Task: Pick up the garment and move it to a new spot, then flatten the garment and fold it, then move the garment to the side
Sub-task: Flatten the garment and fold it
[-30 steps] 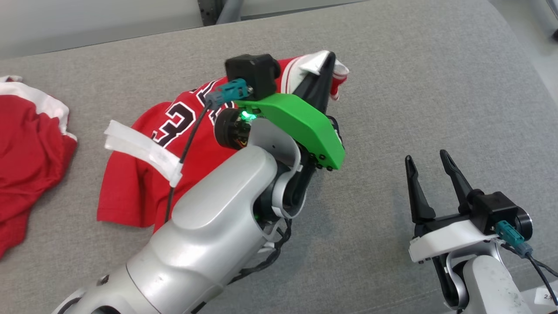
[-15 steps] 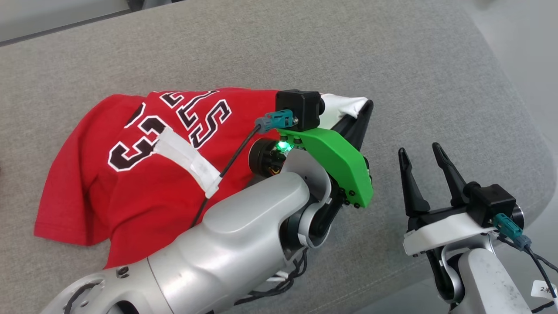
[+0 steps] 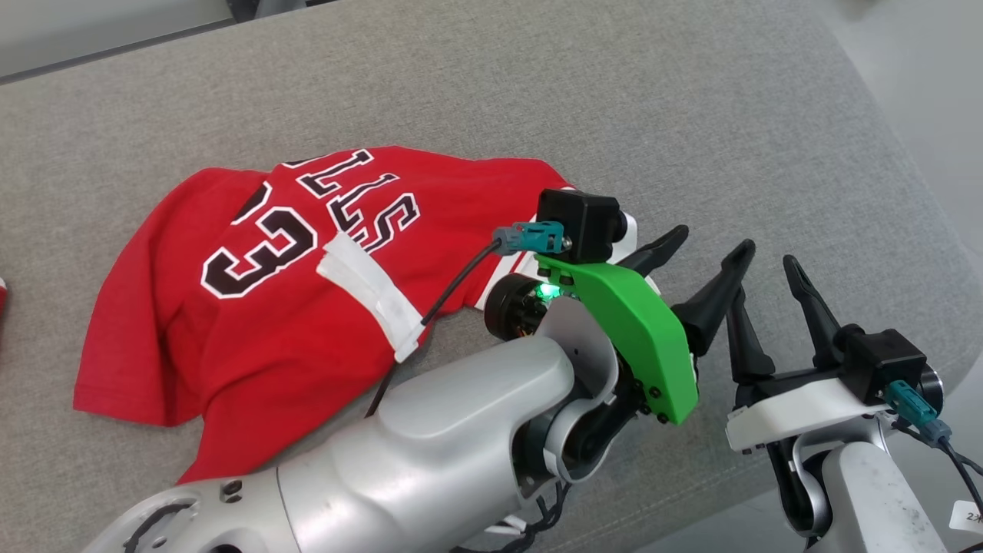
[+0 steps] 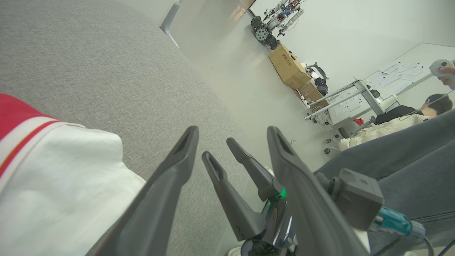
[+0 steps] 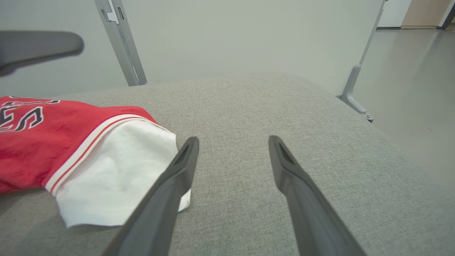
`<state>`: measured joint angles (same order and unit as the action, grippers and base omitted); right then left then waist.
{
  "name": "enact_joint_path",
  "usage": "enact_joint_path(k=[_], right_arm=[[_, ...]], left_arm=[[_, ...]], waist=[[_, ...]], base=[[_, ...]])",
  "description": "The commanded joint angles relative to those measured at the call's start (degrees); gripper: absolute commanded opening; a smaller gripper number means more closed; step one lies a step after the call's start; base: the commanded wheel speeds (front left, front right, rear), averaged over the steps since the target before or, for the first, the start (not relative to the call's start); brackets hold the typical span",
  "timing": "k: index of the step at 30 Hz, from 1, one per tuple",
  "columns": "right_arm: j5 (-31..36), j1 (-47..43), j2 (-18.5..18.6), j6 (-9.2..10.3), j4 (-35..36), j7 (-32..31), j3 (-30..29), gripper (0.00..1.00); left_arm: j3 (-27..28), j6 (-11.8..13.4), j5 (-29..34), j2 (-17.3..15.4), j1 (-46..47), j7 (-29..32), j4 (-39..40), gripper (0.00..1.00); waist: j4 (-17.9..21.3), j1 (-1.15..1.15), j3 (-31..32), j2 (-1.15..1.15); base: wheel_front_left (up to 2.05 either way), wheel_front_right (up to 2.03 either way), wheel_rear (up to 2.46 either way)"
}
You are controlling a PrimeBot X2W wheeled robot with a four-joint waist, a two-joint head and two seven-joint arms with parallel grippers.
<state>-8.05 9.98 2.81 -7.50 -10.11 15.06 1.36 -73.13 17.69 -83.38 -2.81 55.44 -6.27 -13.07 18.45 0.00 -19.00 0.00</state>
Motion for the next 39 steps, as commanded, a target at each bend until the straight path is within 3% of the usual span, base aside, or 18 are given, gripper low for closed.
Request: enact_joint_path(k=[1, 6, 10, 13, 18, 27, 39], right_arm=[[0.8, -0.4, 0.2, 0.02, 0.4, 0.2, -0.5, 1.0], [2.4, -1.4, 0.2, 0.02, 0.9, 0.2, -1.6, 1.0], [3.5, -2.2, 0.2, 0.02, 1.3, 0.2, -2.7, 1.0], [4.3, -3.4, 0.2, 0.02, 1.5, 0.2, -3.7, 1.0], [5.8, -4.9, 0.1, 0.02, 1.7, 0.2, -5.0, 1.0], [7.1, -5.5, 0.2, 0.02, 1.5, 0.2, -5.1, 1.0], [7.8, -6.0, 0.2, 0.02, 1.3, 0.2, -4.8, 1.0]], left_arm=[[-0.1, -0.8, 2.2, -0.3, -1.2, -0.6, 0.7, 1.0], [0.2, -1.1, 7.1, -4.8, -3.2, -5.1, 2.7, 1.0], [3.3, -0.7, 8.7, -11.0, -7.4, -8.0, 5.5, 1.0], [7.1, 0.8, 12.0, -15.9, -11.6, -8.9, 7.3, 1.0], [17.5, 2.1, 21.1, -20.1, -21.4, -8.8, 10.6, 1.0], [26.4, 1.3, 32.1, -21.3, -34.9, -8.9, 9.0, 1.0], [33.6, -3.0, 36.0, -20.0, -44.9, -8.9, 1.0, 1.0]], waist=[[-1.5, 0.0, 0.8, 0.0], [-3.7, 0.0, 2.1, 0.0], [-5.4, 0.0, 3.6, 0.0], [-7.1, 0.0, 4.7, 0.0], [-10.1, 0.0, 6.2, 0.0], [-13.3, 0.0, 7.7, 0.0], [-14.9, 0.0, 7.2, 0.0]], base=[[0.0, 0.0, 0.0], [0.0, 0.0, 0.0], [0.0, 0.0, 0.0], [0.0, 0.0, 0.0], [0.0, 0.0, 0.0], [0.0, 0.0, 0.0], [0.0, 0.0, 0.0]])
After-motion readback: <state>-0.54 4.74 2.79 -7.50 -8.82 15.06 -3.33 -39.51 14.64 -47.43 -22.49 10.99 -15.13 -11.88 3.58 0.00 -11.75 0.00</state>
